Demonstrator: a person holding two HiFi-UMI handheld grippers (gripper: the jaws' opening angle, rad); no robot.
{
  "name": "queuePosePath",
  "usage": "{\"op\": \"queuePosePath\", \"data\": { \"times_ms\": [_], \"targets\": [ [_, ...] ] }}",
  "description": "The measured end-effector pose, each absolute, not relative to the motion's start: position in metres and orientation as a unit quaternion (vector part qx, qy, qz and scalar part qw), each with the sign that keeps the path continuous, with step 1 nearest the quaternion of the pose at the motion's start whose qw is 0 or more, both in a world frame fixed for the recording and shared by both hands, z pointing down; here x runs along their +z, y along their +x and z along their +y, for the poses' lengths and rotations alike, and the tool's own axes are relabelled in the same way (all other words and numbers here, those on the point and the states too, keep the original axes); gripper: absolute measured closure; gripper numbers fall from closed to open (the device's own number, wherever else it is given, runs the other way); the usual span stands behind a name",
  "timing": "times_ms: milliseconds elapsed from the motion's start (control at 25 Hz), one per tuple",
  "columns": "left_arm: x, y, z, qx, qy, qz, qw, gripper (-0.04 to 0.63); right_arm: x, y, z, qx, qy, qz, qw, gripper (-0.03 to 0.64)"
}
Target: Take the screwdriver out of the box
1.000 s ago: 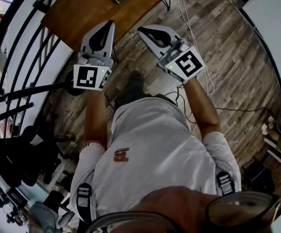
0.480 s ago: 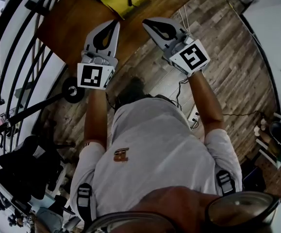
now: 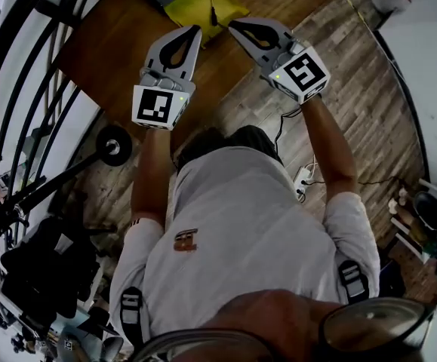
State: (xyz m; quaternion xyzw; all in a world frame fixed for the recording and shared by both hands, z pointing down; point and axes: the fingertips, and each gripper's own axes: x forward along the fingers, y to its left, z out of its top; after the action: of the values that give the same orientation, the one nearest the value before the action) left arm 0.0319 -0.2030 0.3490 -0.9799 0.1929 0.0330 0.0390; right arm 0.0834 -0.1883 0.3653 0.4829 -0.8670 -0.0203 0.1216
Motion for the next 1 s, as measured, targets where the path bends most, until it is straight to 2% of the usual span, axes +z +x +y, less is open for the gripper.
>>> {"op": "queuePosePath", "data": {
  "times_ms": [200, 1000],
  "targets": [
    [0.352, 0.035, -0.224, 0.033, -0.98, 0.193, 0.035, 0.577, 0.381, 0.088, -0.216, -0.015, 0.447, -0.879, 0.168, 0.583],
    [0.378, 0.066, -0.281, -0.001, -0.969, 0.246, 0.001, 0.577, 0.476, 0.142, -0.3, -0.098, 0.21, -0.86, 0.454, 0.58]
  ]
}}
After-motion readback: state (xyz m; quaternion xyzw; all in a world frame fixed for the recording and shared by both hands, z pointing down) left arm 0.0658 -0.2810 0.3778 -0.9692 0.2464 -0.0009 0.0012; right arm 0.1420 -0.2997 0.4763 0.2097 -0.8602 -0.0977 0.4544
